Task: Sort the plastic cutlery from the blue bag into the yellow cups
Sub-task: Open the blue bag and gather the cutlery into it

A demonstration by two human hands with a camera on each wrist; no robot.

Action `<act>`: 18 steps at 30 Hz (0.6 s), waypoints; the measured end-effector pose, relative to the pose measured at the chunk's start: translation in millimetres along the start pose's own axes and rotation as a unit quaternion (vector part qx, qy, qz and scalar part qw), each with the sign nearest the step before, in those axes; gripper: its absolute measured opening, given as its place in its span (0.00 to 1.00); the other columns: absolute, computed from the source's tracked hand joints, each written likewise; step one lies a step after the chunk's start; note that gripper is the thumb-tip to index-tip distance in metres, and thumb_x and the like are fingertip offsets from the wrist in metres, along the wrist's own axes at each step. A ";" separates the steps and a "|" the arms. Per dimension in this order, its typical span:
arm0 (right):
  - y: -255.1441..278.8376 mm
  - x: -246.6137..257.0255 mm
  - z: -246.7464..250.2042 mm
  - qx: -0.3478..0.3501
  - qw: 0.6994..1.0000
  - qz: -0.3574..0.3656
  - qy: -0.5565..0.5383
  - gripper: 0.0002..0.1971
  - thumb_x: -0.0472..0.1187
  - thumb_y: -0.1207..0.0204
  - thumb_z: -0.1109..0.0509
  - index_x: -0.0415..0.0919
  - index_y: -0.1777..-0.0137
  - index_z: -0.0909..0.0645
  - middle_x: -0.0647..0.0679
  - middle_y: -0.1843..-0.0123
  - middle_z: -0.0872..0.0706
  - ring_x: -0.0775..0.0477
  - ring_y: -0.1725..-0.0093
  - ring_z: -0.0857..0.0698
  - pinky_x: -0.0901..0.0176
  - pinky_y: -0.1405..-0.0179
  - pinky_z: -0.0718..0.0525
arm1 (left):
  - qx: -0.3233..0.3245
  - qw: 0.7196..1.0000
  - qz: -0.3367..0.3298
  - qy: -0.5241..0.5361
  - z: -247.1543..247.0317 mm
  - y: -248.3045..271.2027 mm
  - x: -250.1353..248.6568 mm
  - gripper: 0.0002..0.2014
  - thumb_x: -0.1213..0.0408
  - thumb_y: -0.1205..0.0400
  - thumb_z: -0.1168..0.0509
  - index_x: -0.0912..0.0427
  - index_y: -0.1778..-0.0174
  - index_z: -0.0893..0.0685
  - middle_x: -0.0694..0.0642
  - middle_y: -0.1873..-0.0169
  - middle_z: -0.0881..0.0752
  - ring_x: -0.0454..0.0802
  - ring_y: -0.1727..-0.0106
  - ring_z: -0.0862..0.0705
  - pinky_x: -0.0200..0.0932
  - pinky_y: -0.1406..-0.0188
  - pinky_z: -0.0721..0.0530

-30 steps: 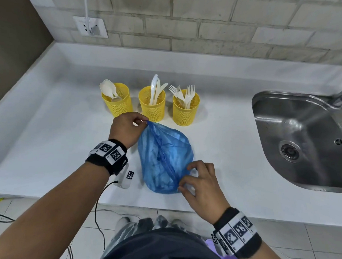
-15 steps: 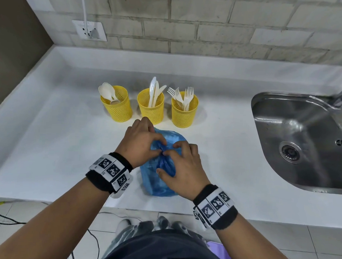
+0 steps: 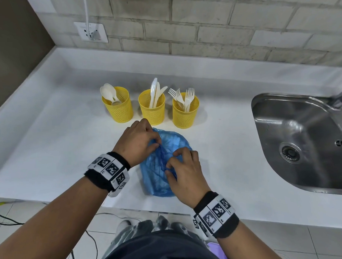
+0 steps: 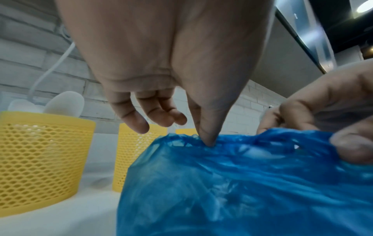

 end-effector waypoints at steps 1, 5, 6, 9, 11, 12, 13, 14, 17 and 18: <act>3.3 0.5 3.1 -0.006 1.000 0.003 -0.008 0.01 0.41 0.22 0.28 0.46 0.53 0.17 0.47 0.35 0.24 0.41 0.33 0.30 0.41 0.38 0.20 | -0.016 1.000 0.003 0.014 0.6 -1.6 2.0 0.04 0.59 0.21 0.25 0.47 0.52 0.09 0.50 0.53 0.25 0.54 0.48 0.22 0.57 0.48 0.18; 21.4 -3.5 12.8 -0.028 0.999 0.009 -0.028 0.03 0.40 0.22 0.26 0.46 0.53 0.18 0.49 0.35 0.24 0.43 0.34 0.29 0.46 0.36 0.20 | -0.083 0.992 0.041 0.084 9.2 -8.7 7.0 0.04 0.62 0.17 0.29 0.52 0.49 0.11 0.53 0.55 0.22 0.52 0.52 0.20 0.50 0.48 0.19; 27.3 -5.9 13.6 -0.028 0.999 0.010 -0.025 0.03 0.40 0.22 0.26 0.46 0.54 0.17 0.50 0.35 0.24 0.44 0.34 0.29 0.47 0.36 0.21 | -0.101 0.988 0.060 0.100 12.3 -10.3 8.6 0.04 0.63 0.17 0.30 0.52 0.49 0.12 0.53 0.55 0.21 0.50 0.54 0.21 0.49 0.50 0.18; 46.7 -15.0 12.2 -0.011 1.000 0.012 -0.016 0.01 0.42 0.22 0.27 0.48 0.54 0.18 0.52 0.36 0.25 0.46 0.35 0.29 0.49 0.35 0.21 | -0.134 0.974 0.127 0.131 19.5 -11.7 14.6 0.03 0.63 0.17 0.32 0.52 0.49 0.14 0.52 0.57 0.18 0.48 0.57 0.20 0.50 0.53 0.18; 56.6 -19.6 11.8 0.006 1.000 0.003 -0.017 0.03 0.46 0.22 0.31 0.49 0.54 0.18 0.53 0.36 0.25 0.47 0.35 0.29 0.48 0.36 0.20 | -0.134 0.964 0.166 0.158 22.5 -10.0 17.6 0.04 0.64 0.17 0.32 0.53 0.47 0.15 0.51 0.58 0.16 0.49 0.59 0.19 0.51 0.53 0.17; 60.0 -20.7 11.7 0.015 1.000 -0.002 -0.017 0.05 0.49 0.23 0.33 0.50 0.55 0.18 0.54 0.36 0.25 0.47 0.35 0.29 0.47 0.36 0.20 | -0.128 0.957 0.184 0.184 23.1 -8.6 17.5 0.06 0.64 0.16 0.32 0.54 0.44 0.17 0.49 0.60 0.16 0.49 0.60 0.19 0.50 0.54 0.18; 61.4 -21.2 12.4 0.021 1.000 -0.006 -0.017 0.06 0.51 0.24 0.33 0.51 0.56 0.18 0.55 0.36 0.26 0.47 0.35 0.29 0.48 0.36 0.20 | -0.122 0.949 0.199 0.213 23.3 -7.4 16.1 0.09 0.63 0.15 0.31 0.55 0.41 0.19 0.48 0.61 0.16 0.48 0.60 0.18 0.48 0.55 0.19; 61.4 -20.2 14.2 0.023 1.000 -0.010 -0.017 0.07 0.53 0.25 0.32 0.52 0.56 0.18 0.56 0.36 0.26 0.48 0.34 0.30 0.49 0.35 0.20 | -0.116 0.940 0.211 0.241 23.2 -6.1 14.1 0.13 0.61 0.15 0.31 0.56 0.36 0.22 0.48 0.62 0.16 0.46 0.60 0.17 0.46 0.56 0.21; 56.0 -11.0 23.9 0.017 0.999 -0.015 -0.050 0.14 0.57 0.26 0.30 0.54 0.44 0.16 0.58 0.33 0.27 0.50 0.30 0.31 0.57 0.30 0.26 | -0.097 0.923 0.227 0.295 20.9 3.6 7.6 0.24 0.59 0.17 0.29 0.55 0.27 0.31 0.52 0.60 0.12 0.46 0.55 0.14 0.43 0.57 0.21; 51.5 -6.4 29.0 0.007 0.998 -0.017 -0.066 0.18 0.58 0.26 0.32 0.53 0.39 0.17 0.57 0.31 0.27 0.51 0.29 0.31 0.59 0.29 0.28 | -0.083 0.926 0.230 0.287 18.6 7.8 6.0 0.27 0.59 0.18 0.28 0.54 0.26 0.33 0.52 0.60 0.12 0.47 0.55 0.13 0.44 0.57 0.20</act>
Point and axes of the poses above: each hand's wrist, its own y-axis away from the middle knuckle, its own z-axis out of the back of the hand, x = y × z, the point moved 2 cm from there along -y, towards the middle knuckle
